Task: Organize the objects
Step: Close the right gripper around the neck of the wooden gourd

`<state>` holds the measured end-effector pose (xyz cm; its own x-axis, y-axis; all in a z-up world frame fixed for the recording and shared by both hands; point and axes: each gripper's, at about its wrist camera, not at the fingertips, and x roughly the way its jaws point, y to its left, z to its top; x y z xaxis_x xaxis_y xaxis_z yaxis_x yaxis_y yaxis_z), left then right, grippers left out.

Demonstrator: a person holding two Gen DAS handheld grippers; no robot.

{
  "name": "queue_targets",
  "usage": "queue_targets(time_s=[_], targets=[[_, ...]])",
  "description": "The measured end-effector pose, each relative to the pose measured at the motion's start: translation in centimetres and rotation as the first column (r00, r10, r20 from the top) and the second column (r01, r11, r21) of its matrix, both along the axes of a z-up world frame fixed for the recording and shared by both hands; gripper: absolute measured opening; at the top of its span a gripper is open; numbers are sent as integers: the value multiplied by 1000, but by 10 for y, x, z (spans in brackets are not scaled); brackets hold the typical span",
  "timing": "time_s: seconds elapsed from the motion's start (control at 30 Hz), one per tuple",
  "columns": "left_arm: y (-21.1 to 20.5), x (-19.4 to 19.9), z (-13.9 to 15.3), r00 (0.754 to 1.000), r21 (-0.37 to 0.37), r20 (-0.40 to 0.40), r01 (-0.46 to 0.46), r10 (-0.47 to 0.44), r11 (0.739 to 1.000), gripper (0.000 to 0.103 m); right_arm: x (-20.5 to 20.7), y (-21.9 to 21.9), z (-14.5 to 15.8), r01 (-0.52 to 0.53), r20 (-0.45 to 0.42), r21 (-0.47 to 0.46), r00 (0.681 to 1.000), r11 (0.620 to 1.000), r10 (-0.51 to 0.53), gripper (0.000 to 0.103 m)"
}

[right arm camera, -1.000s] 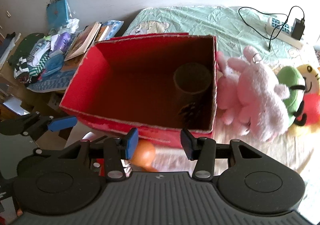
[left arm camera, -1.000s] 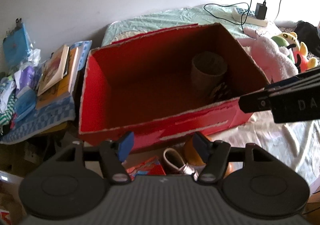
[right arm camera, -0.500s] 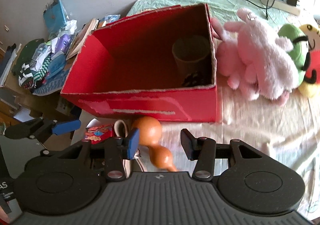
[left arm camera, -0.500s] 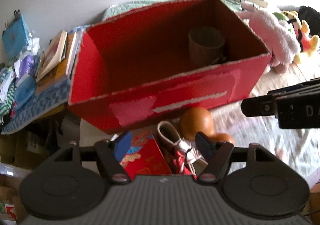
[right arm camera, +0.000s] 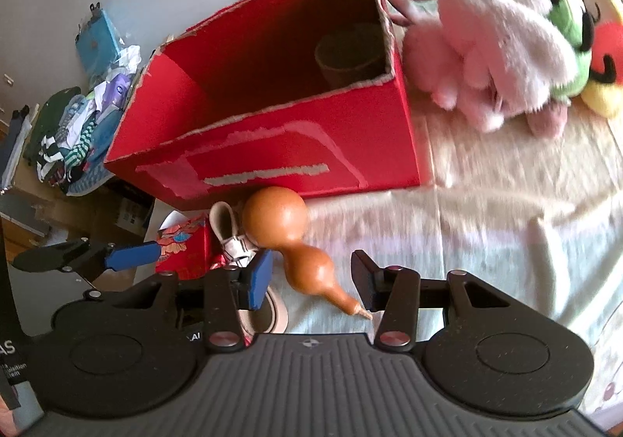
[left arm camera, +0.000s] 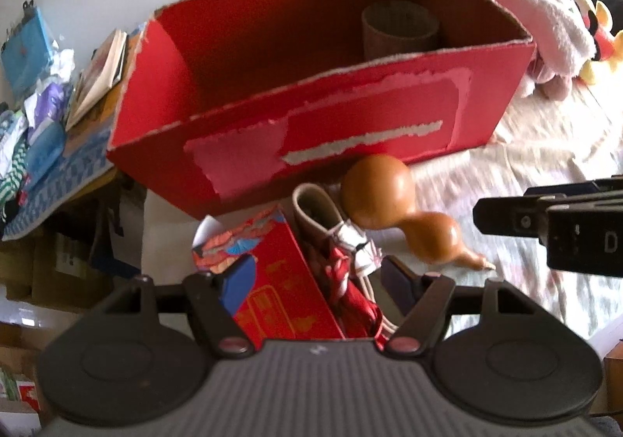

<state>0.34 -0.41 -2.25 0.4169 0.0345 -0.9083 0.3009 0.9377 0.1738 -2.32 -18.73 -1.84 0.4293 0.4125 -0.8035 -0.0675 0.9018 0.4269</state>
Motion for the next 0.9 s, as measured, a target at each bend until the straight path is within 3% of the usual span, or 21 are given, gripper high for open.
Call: queue_targets(time_s=[0.23, 0.5, 0.9], targets=[[-3, -4, -8, 1000, -3, -20, -8, 8, 1000, 74, -4, -12, -12, 32, -20, 59, 999, 998, -30, 49], [-5, -7, -15, 1000, -64, -18, 18, -19, 998, 74, -9, -17, -22, 16, 23, 106, 1000, 994, -19, 48], [5, -10, -24, 995, -243, 23, 102, -99, 965, 69, -3, -30, -51, -12, 73, 197, 997, 980, -2, 39]])
